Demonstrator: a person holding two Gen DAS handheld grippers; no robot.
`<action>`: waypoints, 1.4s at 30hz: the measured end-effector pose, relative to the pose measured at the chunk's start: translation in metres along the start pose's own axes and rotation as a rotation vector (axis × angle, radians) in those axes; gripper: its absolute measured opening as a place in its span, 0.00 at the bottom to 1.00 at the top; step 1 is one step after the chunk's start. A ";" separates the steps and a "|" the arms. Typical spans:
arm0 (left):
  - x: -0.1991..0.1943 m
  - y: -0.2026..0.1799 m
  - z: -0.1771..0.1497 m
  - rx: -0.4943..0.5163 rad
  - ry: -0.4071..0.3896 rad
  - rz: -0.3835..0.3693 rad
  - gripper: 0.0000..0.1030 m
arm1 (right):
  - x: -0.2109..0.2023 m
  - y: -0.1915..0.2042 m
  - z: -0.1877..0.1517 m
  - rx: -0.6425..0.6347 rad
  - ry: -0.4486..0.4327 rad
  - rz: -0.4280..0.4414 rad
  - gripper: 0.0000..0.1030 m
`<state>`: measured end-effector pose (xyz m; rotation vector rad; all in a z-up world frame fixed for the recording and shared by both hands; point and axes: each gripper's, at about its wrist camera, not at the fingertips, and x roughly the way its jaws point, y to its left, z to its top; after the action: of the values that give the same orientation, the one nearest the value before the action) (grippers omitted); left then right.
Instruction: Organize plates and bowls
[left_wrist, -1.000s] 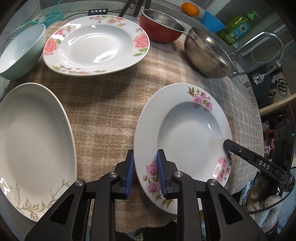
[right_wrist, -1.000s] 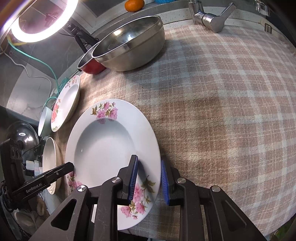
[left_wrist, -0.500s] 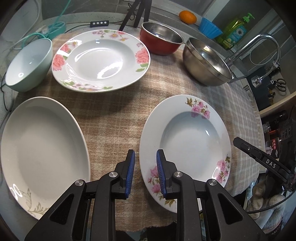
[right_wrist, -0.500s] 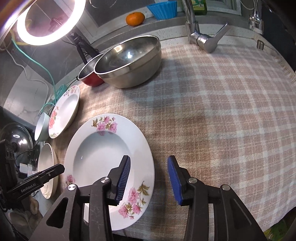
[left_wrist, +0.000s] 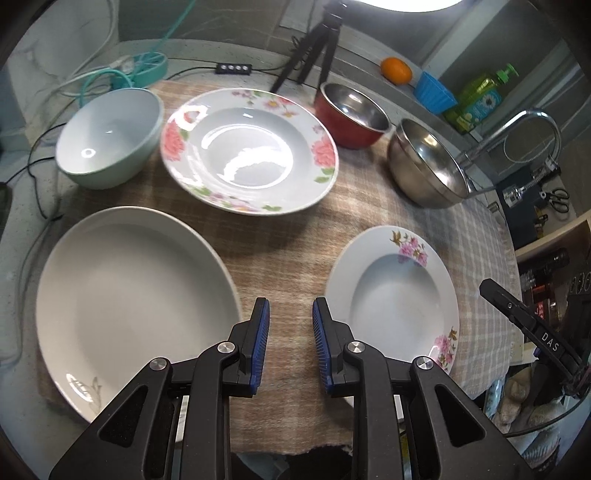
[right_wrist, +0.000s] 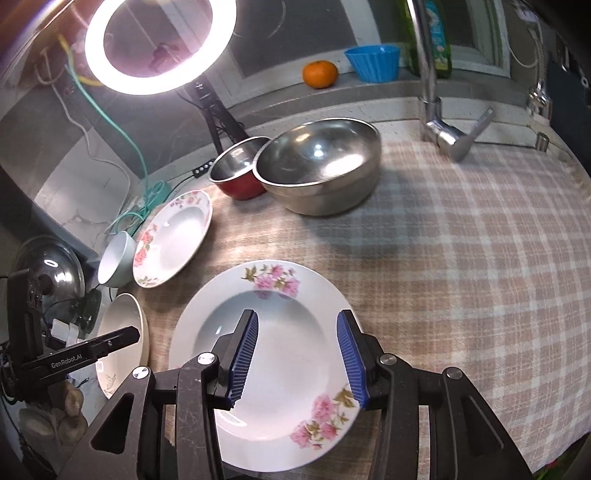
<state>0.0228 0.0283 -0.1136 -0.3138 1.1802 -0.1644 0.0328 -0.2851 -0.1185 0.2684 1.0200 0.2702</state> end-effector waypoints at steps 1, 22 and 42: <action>-0.003 0.005 0.000 -0.008 -0.008 0.007 0.21 | 0.000 0.005 0.001 -0.010 -0.007 0.011 0.40; -0.048 0.120 -0.009 -0.236 -0.108 0.175 0.21 | 0.055 0.120 0.004 -0.210 0.121 0.182 0.49; -0.044 0.176 -0.034 -0.335 -0.056 0.194 0.21 | 0.127 0.180 -0.027 -0.257 0.309 0.174 0.22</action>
<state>-0.0320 0.2015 -0.1442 -0.4915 1.1740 0.2129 0.0547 -0.0704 -0.1710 0.0826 1.2546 0.6101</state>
